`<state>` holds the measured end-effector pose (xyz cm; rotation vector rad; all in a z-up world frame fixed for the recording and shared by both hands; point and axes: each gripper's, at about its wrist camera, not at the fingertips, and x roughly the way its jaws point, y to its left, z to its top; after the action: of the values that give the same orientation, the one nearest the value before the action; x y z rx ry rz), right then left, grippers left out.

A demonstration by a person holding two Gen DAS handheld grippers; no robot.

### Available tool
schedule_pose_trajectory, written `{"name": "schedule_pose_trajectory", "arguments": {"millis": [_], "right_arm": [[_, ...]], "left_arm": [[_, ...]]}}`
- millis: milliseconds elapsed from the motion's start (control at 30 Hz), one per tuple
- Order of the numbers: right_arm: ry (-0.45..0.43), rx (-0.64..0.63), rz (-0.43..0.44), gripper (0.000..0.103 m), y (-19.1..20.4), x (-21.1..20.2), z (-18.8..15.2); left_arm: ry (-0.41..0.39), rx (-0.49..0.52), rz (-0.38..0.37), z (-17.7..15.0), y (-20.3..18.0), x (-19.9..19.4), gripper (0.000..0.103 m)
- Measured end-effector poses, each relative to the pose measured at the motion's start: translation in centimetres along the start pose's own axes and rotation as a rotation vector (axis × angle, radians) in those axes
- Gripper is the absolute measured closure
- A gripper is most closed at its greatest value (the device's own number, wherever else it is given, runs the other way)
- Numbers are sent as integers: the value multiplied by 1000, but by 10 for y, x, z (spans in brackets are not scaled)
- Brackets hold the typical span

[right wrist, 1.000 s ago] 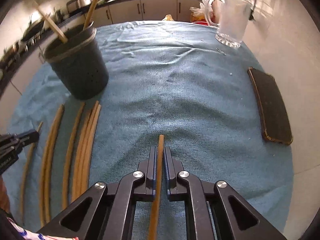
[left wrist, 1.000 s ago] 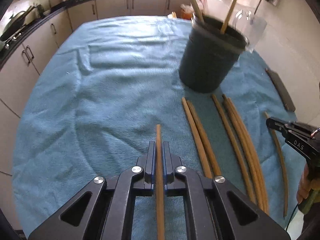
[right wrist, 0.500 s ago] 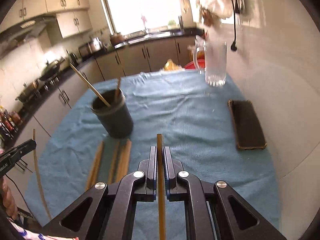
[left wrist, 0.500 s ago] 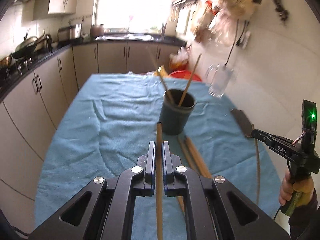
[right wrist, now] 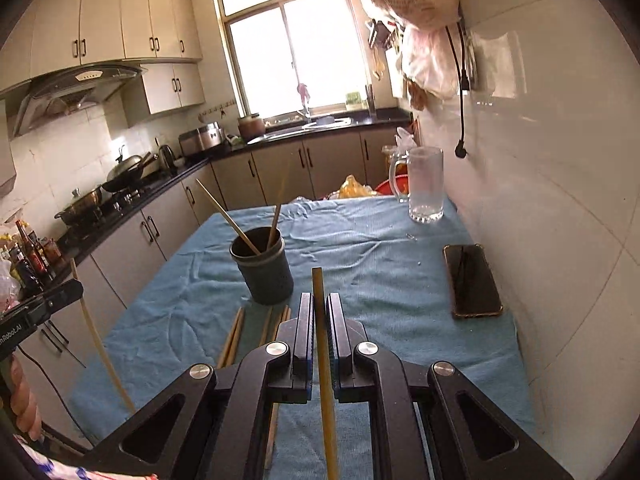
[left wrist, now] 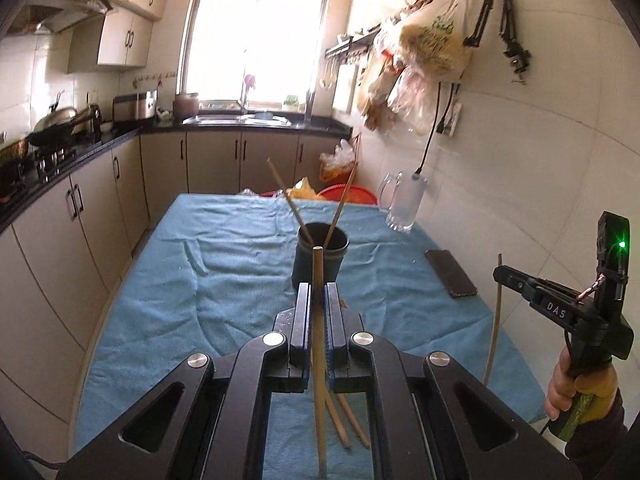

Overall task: Organize utensils
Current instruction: 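Carry both chopsticks over the black holder and open both grippers to drop them in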

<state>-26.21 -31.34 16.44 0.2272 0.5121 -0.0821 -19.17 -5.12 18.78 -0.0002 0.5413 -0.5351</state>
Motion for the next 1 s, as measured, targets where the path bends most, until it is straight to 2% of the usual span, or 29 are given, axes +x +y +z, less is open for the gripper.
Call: {"name": "schedule_pose_trajectory", "arguments": {"millis": [267,533,733,1000], "right_arm": [[-43,1,31,97,2,-11,9],[-60,1,49,97,5,1,34],[-103,-8,68,97,11,9,68],[-196,-40,92,97,32,17,132]], "left_arm": [[-39,25,-17,10,-12,-6,98],[-25,1,-49,30,-7,8,98],[-58,4,-55,60,-4,12,98],[-131,27,-27,125,-10,31,98]]}}
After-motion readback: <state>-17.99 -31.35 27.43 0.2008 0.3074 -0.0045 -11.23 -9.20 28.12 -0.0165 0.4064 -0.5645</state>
